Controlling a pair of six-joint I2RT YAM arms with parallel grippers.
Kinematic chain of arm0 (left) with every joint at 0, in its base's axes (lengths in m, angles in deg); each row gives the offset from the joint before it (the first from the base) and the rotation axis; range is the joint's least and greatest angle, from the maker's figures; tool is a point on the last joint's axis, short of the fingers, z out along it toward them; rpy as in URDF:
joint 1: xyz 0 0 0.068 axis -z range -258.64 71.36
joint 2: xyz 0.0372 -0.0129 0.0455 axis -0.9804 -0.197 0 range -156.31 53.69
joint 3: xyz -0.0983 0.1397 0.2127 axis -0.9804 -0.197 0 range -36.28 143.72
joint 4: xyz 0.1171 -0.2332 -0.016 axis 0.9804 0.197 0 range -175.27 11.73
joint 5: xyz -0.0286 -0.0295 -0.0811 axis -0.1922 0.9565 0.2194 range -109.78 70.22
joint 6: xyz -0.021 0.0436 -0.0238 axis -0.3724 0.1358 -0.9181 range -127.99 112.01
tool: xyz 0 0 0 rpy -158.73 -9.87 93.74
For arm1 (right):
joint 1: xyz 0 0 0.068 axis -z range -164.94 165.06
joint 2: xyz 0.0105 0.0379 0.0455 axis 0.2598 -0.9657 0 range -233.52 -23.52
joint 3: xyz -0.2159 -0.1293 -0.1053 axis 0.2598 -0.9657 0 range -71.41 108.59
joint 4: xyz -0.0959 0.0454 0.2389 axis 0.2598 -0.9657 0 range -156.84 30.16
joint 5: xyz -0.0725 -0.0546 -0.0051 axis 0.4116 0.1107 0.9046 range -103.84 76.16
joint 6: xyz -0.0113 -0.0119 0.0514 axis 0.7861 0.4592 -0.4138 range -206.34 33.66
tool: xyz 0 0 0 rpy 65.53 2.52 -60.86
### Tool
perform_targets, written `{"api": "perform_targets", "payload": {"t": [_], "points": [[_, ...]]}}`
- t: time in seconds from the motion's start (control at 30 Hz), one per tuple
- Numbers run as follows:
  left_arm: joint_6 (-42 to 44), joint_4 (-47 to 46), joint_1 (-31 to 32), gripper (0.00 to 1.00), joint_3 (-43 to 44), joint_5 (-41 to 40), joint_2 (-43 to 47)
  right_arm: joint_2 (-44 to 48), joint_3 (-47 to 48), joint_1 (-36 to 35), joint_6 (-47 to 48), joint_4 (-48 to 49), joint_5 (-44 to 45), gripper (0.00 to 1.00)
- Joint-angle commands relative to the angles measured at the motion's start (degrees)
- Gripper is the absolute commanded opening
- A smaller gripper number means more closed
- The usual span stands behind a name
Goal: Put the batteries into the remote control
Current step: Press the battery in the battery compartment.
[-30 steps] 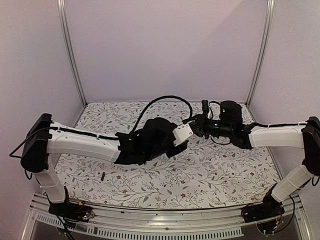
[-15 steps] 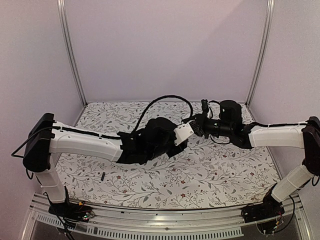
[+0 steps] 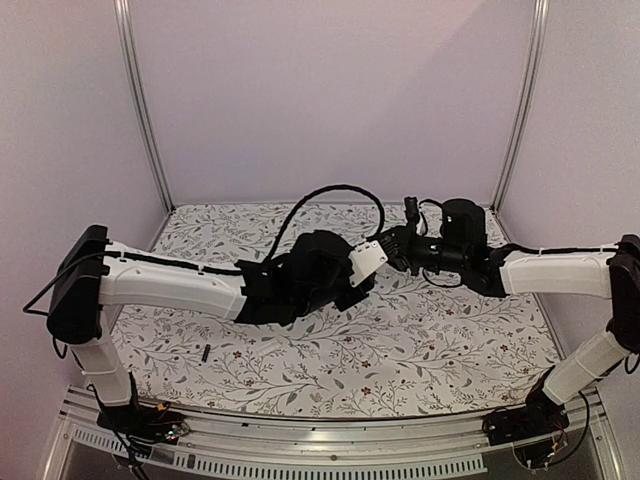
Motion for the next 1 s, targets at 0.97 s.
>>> {"api": "perform_targets", "payload": {"t": [0.97], "points": [[-0.69, 5.72, -0.62, 0.56, 1.27, 1.37, 1.47, 1.50, -2.21, 0.59, 0.10, 9.38, -1.91, 0.00]]}}
